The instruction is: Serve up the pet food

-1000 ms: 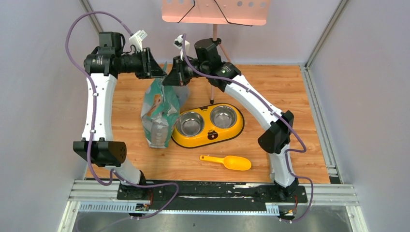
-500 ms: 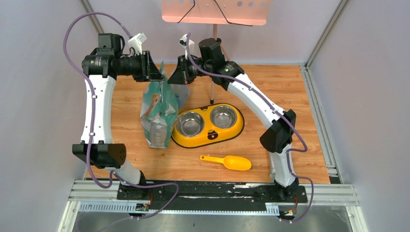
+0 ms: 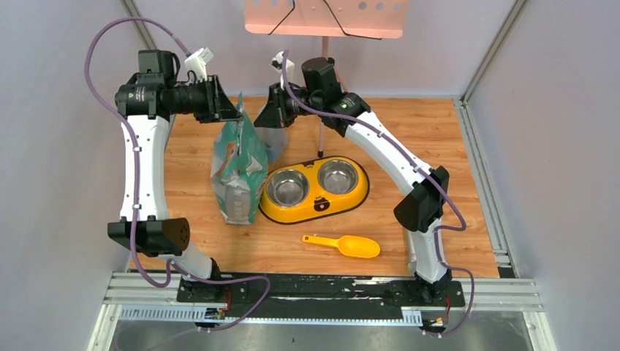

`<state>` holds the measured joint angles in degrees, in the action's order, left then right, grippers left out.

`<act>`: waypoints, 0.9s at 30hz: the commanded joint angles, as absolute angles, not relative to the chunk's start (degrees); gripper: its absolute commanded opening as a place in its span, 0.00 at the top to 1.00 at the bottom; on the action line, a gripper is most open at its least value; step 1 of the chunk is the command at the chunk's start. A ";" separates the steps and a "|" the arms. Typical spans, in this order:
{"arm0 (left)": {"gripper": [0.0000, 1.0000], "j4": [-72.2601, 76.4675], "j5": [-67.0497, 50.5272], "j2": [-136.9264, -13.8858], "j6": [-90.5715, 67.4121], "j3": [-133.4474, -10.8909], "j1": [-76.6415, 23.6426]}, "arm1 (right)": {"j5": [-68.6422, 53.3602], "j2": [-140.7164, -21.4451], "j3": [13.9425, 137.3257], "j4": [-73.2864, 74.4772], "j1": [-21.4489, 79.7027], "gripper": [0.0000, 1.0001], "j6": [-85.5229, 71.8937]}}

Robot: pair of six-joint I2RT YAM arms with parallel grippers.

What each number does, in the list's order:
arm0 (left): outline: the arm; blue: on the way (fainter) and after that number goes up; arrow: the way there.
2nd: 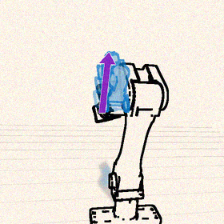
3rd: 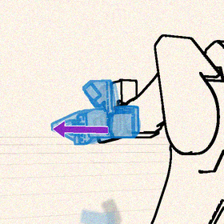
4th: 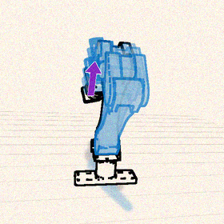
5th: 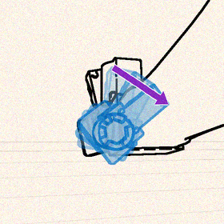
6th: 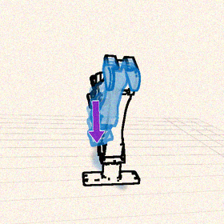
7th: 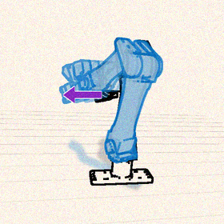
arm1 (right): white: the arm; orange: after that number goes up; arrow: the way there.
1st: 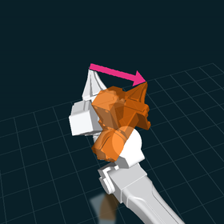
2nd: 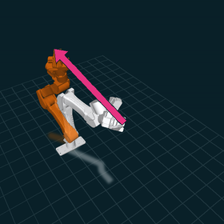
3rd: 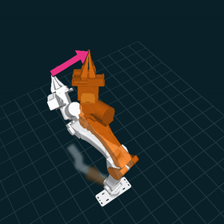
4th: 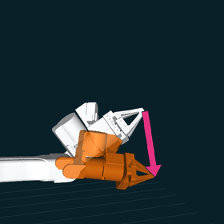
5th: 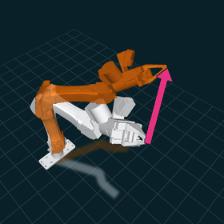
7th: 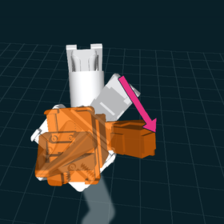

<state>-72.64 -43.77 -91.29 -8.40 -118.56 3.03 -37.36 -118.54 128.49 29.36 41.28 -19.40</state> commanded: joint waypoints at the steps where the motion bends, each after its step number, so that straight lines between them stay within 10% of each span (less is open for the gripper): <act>1: 0.66 -73.13 -42.28 -89.60 -6.83 -120.10 3.22 | -38.93 -115.90 129.54 27.54 41.48 0.89 -18.72; 12: 0.78 -73.26 -40.49 -89.10 -6.63 -120.22 3.93 | -39.48 -116.20 130.12 27.52 41.48 0.87 -18.65; 20: 0.80 -71.13 -45.89 -88.60 -9.44 -117.31 5.33 | -52.46 -119.93 136.12 18.57 41.76 0.50 -28.93; 27: 1.00 -66.96 -50.58 -88.86 -13.33 -115.48 5.32 | -49.59 -121.83 135.64 19.80 42.78 0.56 -32.21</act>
